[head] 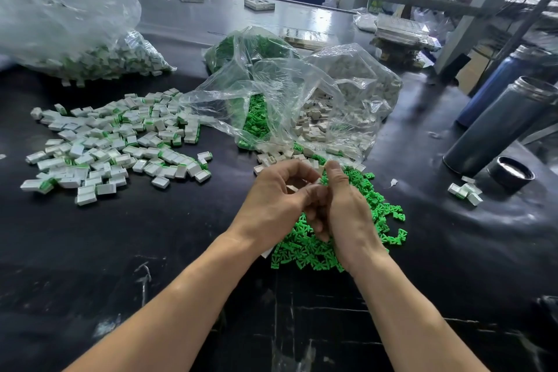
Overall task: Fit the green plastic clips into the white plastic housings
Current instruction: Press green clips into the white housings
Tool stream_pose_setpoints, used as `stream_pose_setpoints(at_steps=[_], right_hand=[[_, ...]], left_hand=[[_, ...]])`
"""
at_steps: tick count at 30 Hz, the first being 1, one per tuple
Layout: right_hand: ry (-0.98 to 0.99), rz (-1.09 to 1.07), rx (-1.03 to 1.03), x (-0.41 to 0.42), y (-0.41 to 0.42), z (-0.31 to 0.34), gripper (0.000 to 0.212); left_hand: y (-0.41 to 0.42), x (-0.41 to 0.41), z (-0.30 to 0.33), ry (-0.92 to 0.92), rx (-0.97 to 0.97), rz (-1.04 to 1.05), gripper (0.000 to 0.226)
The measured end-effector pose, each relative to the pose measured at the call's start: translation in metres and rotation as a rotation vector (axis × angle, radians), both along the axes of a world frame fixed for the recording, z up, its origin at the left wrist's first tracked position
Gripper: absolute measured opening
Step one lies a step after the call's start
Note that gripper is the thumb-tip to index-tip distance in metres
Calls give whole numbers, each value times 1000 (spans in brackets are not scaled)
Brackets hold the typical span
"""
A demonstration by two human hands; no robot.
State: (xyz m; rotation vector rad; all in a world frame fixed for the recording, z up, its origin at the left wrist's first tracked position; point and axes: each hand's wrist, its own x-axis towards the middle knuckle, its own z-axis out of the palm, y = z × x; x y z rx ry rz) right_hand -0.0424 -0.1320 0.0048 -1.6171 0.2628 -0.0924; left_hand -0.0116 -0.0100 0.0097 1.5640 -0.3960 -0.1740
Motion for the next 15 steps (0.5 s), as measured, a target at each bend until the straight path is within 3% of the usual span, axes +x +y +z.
stream_pose_setpoints(at_steps=[11,15], right_hand=[[-55,-186,-199,11,3,-12,60],[-89,-222,-254,12,5,-10,65]], left_hand=[[-9,-4,-5,-40,30,97,6],[-7,-3,-5,-61,48,112,5]])
